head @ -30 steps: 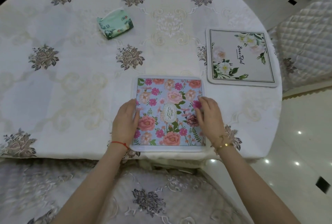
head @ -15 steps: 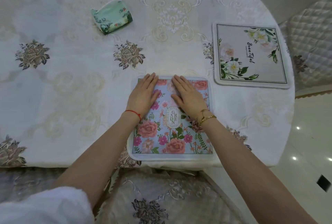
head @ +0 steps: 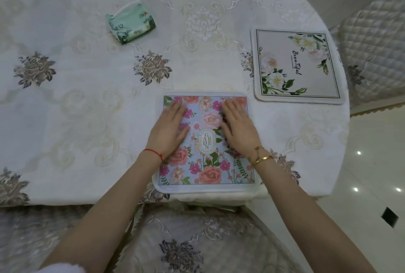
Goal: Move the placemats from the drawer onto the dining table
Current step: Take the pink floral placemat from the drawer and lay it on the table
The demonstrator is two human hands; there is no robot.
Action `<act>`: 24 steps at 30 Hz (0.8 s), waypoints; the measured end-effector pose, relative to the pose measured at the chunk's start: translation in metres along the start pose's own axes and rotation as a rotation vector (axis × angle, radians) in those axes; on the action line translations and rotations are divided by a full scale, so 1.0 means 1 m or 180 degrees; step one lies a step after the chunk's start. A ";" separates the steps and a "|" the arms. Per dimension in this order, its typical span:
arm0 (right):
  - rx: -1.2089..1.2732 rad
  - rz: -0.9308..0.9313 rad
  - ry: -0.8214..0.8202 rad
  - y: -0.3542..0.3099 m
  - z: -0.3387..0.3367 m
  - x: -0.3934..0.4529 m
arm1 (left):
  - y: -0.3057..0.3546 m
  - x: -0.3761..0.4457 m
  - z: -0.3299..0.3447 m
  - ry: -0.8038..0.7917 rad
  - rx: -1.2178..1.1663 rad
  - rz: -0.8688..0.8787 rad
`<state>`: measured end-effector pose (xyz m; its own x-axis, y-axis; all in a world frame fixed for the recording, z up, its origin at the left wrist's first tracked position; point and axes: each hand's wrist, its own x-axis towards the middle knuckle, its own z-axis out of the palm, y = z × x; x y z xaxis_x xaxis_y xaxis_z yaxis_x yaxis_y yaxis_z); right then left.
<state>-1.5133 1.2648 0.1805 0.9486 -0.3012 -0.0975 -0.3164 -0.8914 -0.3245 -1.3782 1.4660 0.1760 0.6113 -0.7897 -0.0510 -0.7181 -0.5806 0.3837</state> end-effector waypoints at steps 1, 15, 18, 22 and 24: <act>0.0032 -0.0077 -0.0114 -0.010 0.006 -0.001 | 0.007 -0.001 0.004 -0.0091 -0.0016 0.0065; -0.0190 0.0453 -0.0318 0.034 -0.003 -0.068 | -0.023 -0.066 0.003 -0.0151 0.0177 -0.0534; -0.0007 0.0431 -0.0242 0.012 -0.005 -0.086 | -0.008 -0.086 -0.001 -0.0068 0.0067 -0.0451; 0.0056 0.0064 -0.0474 -0.031 0.015 -0.106 | 0.034 -0.103 0.014 -0.0373 -0.0026 -0.0072; 0.0065 0.0067 -0.0463 -0.037 0.025 -0.112 | 0.044 -0.108 0.026 -0.0495 0.0072 -0.0104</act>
<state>-1.6074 1.3395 0.1795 0.9338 -0.2661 -0.2394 -0.3372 -0.8780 -0.3397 -1.4843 1.5212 0.1744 0.5769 -0.7904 -0.2059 -0.7071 -0.6095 0.3586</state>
